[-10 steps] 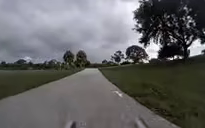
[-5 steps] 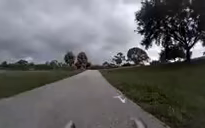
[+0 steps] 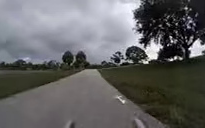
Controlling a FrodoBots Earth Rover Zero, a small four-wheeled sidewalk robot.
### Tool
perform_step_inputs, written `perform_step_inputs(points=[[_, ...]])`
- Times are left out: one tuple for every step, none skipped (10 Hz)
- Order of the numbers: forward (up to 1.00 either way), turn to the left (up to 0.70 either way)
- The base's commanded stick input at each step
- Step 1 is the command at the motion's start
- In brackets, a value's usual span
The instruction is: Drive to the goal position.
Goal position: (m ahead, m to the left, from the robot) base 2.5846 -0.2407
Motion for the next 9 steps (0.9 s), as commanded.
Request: perform_step_inputs(points=[[0.70,0.00],[0.70,0.00],[0.70,0.00],[0.70,0.00],[0.70,0.00],[0.70,0.00],[0.70,0.00],[0.70,0.00],[0.70,0.00]])
